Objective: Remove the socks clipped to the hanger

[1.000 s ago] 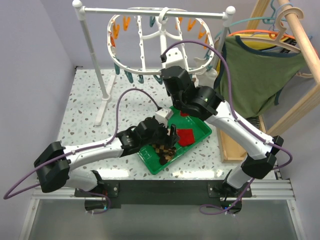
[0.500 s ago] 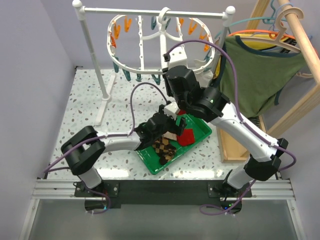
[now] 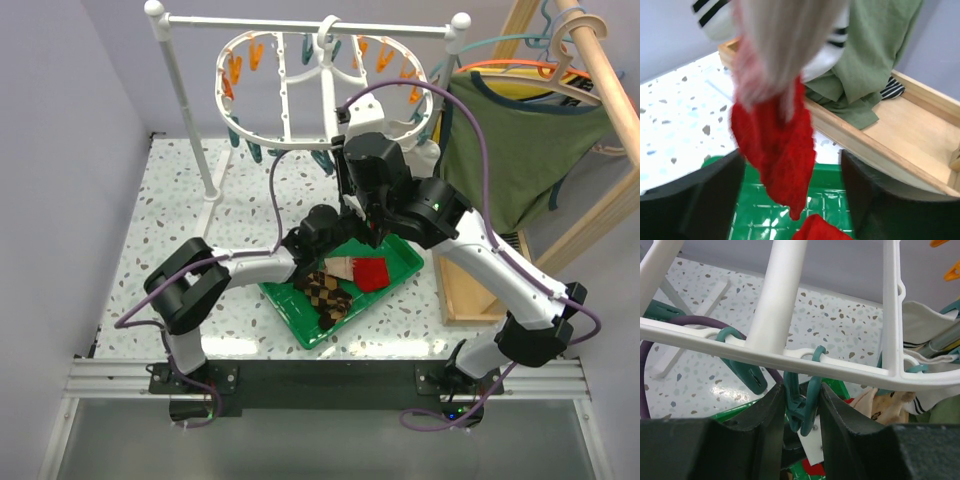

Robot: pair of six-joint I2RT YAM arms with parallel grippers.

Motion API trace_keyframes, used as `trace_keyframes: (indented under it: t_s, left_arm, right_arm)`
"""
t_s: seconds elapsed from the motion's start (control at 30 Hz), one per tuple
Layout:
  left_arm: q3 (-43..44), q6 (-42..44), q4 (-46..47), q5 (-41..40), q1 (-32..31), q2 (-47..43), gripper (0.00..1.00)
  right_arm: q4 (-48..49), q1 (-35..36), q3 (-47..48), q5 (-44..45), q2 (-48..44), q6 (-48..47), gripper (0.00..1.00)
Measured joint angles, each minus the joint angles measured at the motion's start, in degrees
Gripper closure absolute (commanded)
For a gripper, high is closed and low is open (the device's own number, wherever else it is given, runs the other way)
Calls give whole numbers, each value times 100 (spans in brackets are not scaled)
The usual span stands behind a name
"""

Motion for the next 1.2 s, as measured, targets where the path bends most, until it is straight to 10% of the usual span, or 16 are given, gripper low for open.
trace_keyframes:
  t_s: [0.23,0.6,1.2]
  left_arm:
    - [219,-15,-15,811,46,149,100]
    - [-79,-820,-393,1202,42,-483,100]
    - [-249,-2302,-1399,2020,-122,-1115,100]
  right_arm:
    - [-2,0,0,-92,0,59,92]
    - [-37,-2,0,-293,0,256,57]
    - [-1032,2,-173,-505,-149,802,44]
